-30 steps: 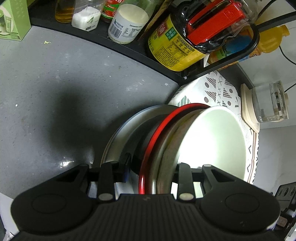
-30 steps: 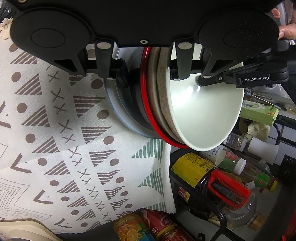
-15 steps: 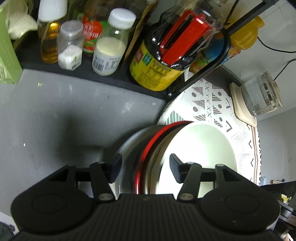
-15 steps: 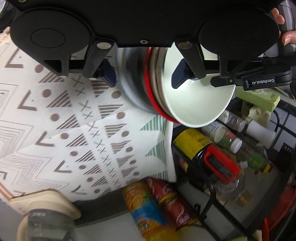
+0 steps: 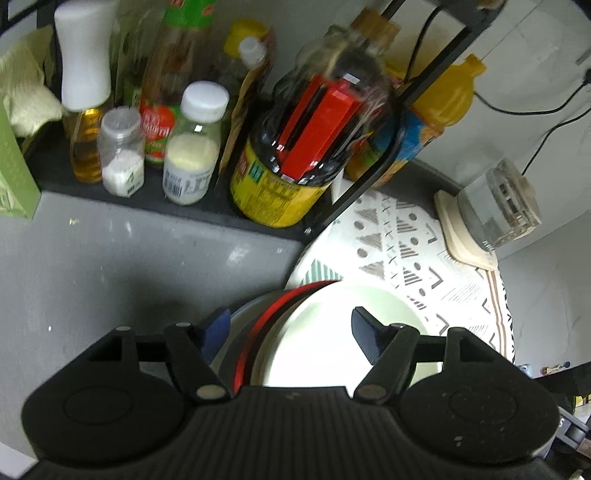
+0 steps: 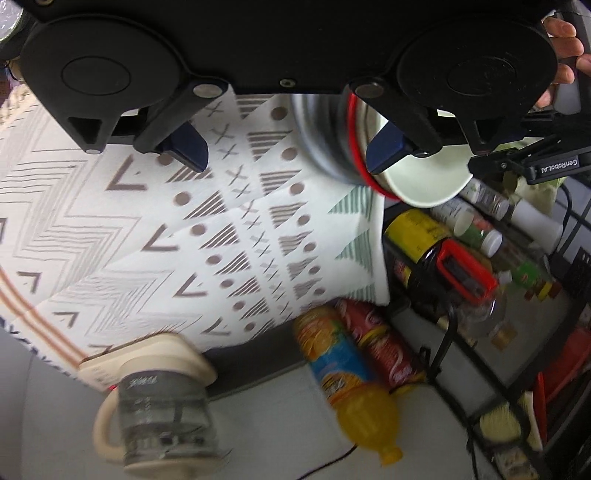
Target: Organize plates and bowls
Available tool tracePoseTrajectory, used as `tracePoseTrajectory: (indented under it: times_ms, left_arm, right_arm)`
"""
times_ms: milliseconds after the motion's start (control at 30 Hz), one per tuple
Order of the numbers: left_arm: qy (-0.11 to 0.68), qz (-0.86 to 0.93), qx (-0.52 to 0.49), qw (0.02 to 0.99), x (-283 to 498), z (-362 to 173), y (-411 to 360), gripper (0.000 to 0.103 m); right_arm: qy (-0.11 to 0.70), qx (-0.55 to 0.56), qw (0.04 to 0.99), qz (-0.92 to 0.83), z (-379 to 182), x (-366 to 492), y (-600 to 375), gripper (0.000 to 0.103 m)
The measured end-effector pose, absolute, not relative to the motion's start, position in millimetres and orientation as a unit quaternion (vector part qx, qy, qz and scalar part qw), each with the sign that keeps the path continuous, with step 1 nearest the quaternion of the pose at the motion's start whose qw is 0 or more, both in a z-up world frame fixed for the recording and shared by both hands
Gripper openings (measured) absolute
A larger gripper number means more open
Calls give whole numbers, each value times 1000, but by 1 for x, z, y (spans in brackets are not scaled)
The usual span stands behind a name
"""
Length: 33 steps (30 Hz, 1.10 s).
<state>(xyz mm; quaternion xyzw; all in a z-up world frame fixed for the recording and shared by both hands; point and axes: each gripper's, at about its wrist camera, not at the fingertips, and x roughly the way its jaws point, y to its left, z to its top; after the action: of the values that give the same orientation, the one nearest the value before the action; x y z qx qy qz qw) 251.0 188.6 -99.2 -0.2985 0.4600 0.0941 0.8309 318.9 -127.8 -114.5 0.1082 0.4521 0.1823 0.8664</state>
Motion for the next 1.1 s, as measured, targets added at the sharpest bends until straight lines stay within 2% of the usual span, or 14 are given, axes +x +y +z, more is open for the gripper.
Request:
tracePoseTrajectory:
  times_ms: [100, 167, 300, 533, 1100]
  left_arm:
    - [450, 87, -290, 840, 250, -91, 181, 81]
    - [449, 93, -269, 847, 249, -85, 173, 85]
    - [435, 95, -262, 856, 238, -74, 158, 87]
    - [410, 90, -243, 874, 211, -51, 125, 100]
    - [380, 75, -214, 897, 113, -28, 58, 103]
  right_arm:
    - [432, 110, 880, 166, -107, 314, -142, 103]
    - [422, 107, 887, 155, -103, 310, -151, 103]
    - [406, 99, 897, 142, -95, 297, -170, 103]
    - [369, 90, 916, 131, -73, 264, -203, 103]
    - [305, 60, 945, 104, -52, 173, -247, 103]
